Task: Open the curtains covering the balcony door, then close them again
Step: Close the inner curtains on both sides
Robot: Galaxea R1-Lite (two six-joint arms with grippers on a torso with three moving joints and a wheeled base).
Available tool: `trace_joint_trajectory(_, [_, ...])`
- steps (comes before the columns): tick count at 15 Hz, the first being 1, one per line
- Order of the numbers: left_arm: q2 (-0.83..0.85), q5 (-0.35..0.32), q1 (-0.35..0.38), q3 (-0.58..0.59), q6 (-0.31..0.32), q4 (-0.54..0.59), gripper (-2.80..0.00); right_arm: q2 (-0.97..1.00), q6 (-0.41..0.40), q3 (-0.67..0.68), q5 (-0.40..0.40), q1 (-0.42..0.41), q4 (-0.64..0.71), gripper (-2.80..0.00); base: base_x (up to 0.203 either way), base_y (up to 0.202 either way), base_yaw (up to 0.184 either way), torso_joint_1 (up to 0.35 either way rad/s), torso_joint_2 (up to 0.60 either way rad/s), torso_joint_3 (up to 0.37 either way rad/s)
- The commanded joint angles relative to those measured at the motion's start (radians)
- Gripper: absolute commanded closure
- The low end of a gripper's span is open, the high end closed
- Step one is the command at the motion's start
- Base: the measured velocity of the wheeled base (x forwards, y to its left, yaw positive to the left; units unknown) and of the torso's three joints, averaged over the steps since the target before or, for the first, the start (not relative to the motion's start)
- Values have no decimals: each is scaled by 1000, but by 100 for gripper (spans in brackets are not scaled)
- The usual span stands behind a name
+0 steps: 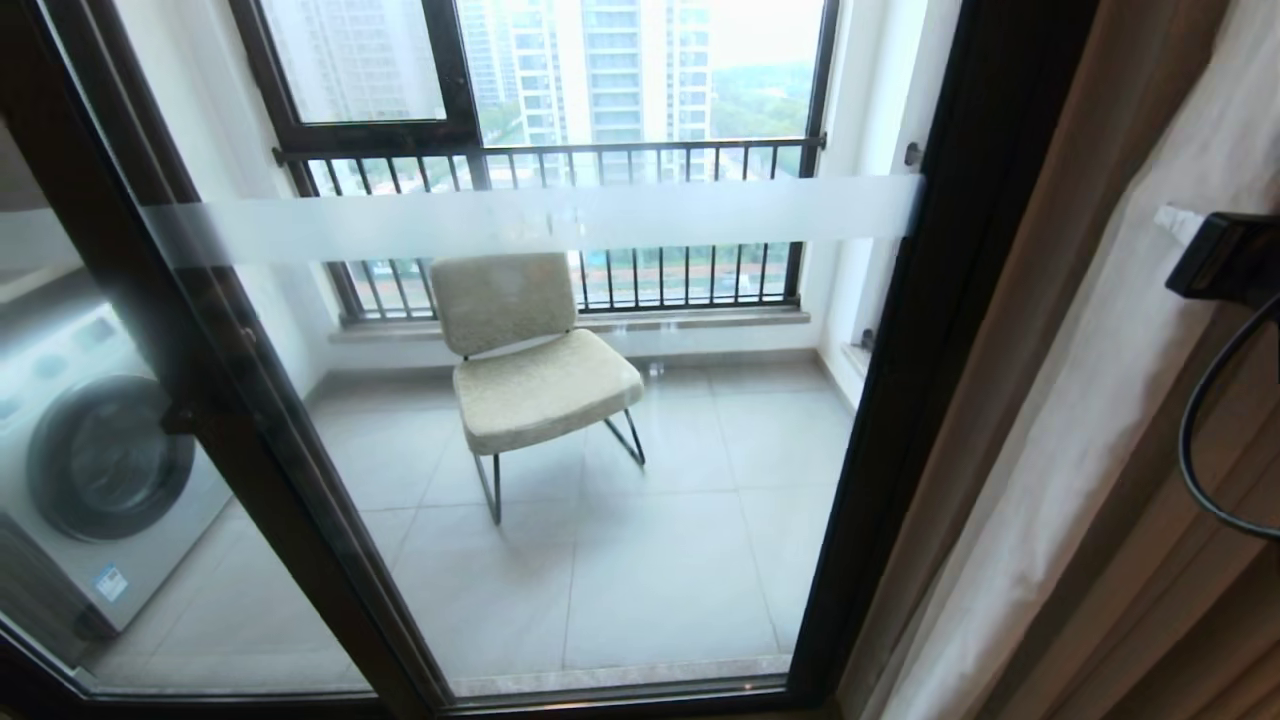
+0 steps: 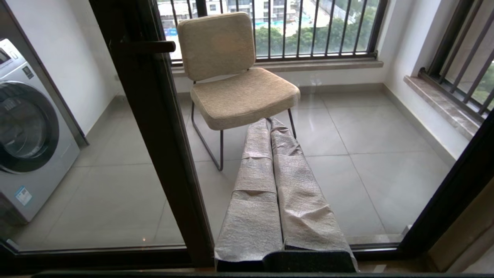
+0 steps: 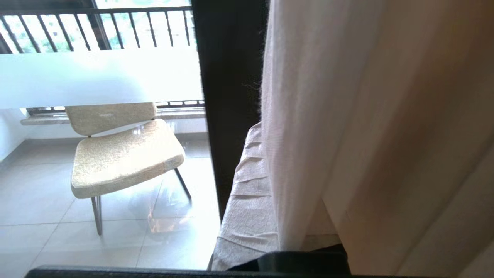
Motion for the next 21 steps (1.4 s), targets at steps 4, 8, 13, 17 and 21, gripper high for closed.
trace_joint_trajectory(4, [0,0,1,0,-5,-1,0,8,2,-7,1,0,-5,0,0,193,1,2,2,2])
trace_joint_trajectory(8, [0,0,2,0,-6,-1,0,9,0,-10,1,3,-5,0,0,190,0,4,1,1])
trace_joint_trajectory(13, [0,0,2,0,-6,-1,0,9,-3,-14,-1,37,-5,0,0,193,1,0,4,1])
trace_joint_trajectory(17, [0,2,0,0,-6,-1,0,20,-3,-35,-1,42,-4,0,0,181,1,6,3,3])
trace_joint_trajectory(21, [0,2,2,0,-5,-1,0,20,-3,-39,-2,55,-4,0,0,192,1,3,0,2])
